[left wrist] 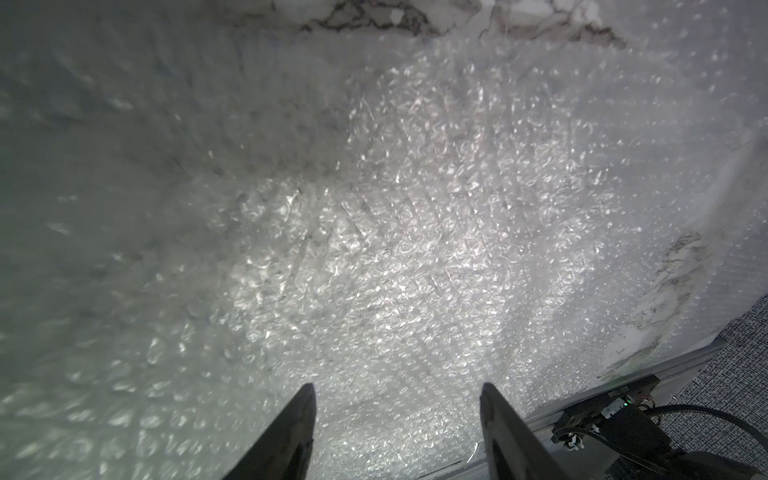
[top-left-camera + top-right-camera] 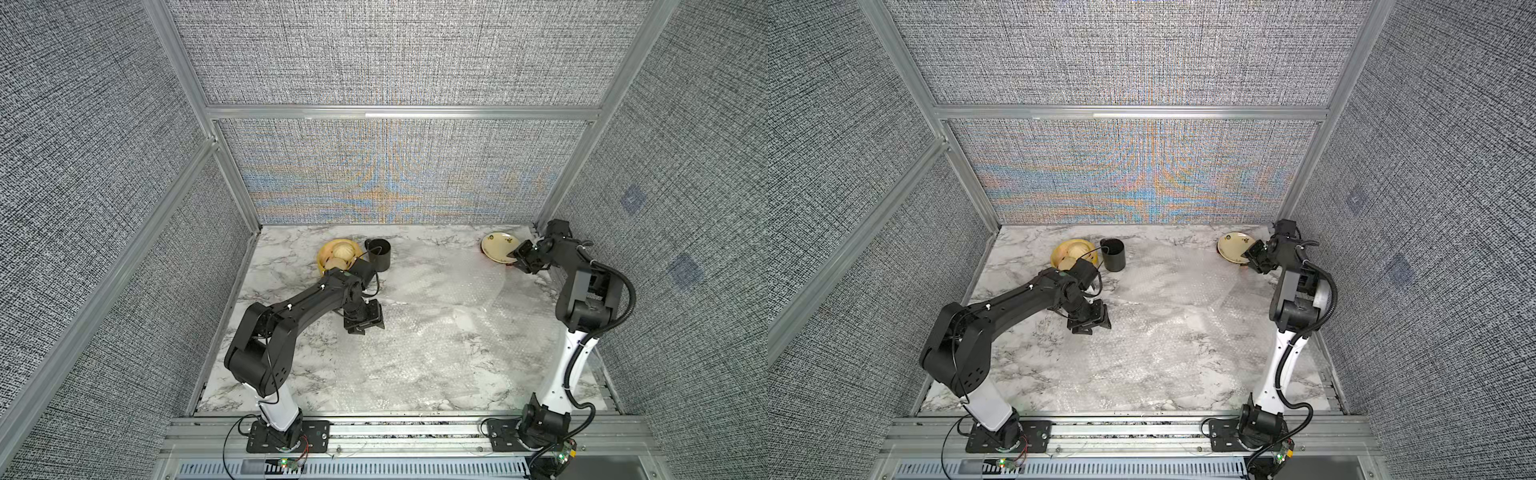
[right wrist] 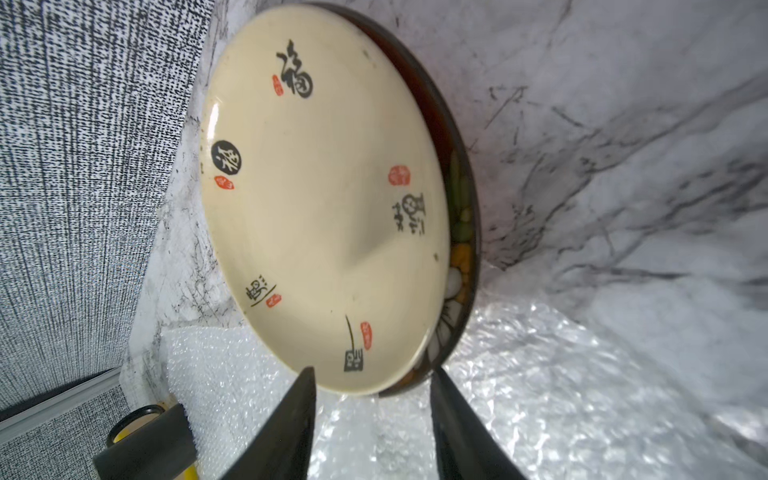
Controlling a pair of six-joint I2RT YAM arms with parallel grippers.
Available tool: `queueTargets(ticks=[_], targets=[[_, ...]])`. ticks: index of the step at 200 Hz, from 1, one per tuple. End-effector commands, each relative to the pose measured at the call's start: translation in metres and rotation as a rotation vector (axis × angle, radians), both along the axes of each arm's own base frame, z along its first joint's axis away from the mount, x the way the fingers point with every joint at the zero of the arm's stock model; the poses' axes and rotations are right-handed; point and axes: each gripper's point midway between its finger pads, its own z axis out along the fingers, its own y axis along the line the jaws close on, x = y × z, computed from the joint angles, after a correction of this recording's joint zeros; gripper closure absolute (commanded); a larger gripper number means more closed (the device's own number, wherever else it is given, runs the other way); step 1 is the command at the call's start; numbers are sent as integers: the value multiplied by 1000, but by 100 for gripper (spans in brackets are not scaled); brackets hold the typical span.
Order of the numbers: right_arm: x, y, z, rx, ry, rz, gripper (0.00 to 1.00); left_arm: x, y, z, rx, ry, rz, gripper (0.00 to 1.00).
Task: Unpack dinner plates from bubble wrap
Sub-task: Place the plate on the plate.
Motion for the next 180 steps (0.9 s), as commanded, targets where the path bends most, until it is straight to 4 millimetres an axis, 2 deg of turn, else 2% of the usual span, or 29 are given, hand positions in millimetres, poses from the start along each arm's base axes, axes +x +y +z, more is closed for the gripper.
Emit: queueTargets(ticks=[1,68,105,146,180], targets=[[-1,1,9,-7,-14,-3,49,2,0,3,-3,-21,-6,38],[-9,2,39,-26,-55,-5,47,-2,1,6,-13,-34,-26,37],[-28,13,30,3,11,19,47,-5,3,8,-21,-47,-39,37],[-52,55,8,67,70,104,48,-15,7,5,-31,-46,-49,37],[-58,104,4,96,69,201,59,-23,12,5,-34,-52,-60,37]])
